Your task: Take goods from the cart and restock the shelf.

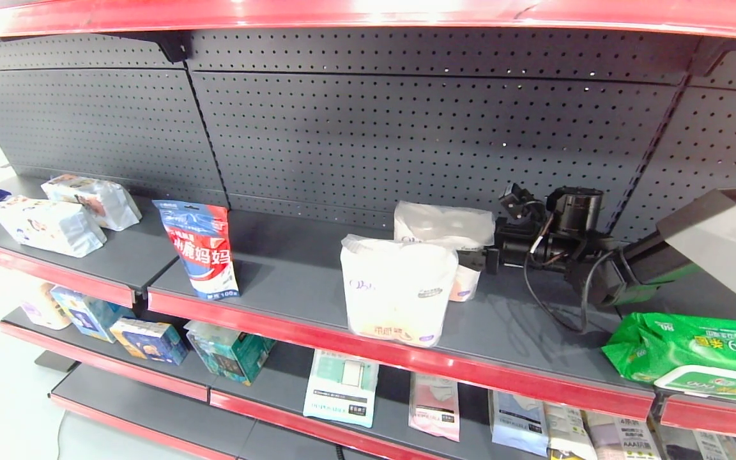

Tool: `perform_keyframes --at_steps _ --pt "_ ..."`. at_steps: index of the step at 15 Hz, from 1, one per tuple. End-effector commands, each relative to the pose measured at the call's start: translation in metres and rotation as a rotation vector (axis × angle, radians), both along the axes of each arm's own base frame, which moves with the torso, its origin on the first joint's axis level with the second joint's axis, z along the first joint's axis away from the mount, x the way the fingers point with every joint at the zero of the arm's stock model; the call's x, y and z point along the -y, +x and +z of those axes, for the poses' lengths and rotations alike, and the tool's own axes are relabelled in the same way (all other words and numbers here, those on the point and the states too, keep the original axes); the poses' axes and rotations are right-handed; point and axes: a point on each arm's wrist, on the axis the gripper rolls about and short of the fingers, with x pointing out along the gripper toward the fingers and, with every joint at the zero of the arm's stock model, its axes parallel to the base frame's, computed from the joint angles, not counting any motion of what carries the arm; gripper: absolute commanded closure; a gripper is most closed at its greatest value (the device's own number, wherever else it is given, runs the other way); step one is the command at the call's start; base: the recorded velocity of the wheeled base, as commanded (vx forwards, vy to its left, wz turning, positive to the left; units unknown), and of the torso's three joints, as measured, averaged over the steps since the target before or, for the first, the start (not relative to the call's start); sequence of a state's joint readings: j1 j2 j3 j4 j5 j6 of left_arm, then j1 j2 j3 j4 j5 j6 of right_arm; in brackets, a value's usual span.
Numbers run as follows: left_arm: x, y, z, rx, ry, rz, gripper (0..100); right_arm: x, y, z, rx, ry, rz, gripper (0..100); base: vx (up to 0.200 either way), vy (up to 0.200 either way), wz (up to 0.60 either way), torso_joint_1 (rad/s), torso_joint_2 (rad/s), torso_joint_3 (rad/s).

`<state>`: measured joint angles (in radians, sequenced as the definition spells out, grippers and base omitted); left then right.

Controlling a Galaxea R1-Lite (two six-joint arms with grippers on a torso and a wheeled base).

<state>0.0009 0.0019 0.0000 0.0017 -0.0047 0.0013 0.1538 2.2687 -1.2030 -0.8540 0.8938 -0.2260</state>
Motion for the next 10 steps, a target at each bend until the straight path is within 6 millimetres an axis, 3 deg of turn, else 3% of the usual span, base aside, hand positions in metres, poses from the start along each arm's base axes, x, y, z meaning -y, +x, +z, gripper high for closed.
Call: perform_keyframes --at_steps 1,10 --pt "0.000 0.000 0.000 0.001 0.000 -0.001 0 0.001 -0.003 0.007 0.012 0.002 0.000 0 0.000 0.000 0.00 0.000 0.00 0.000" --pt "0.000 0.000 0.000 0.001 0.000 0.001 0 0.014 -0.034 0.022 -0.015 -0.012 -0.068 0 0.000 0.000 0.00 0.000 0.00 0.000"
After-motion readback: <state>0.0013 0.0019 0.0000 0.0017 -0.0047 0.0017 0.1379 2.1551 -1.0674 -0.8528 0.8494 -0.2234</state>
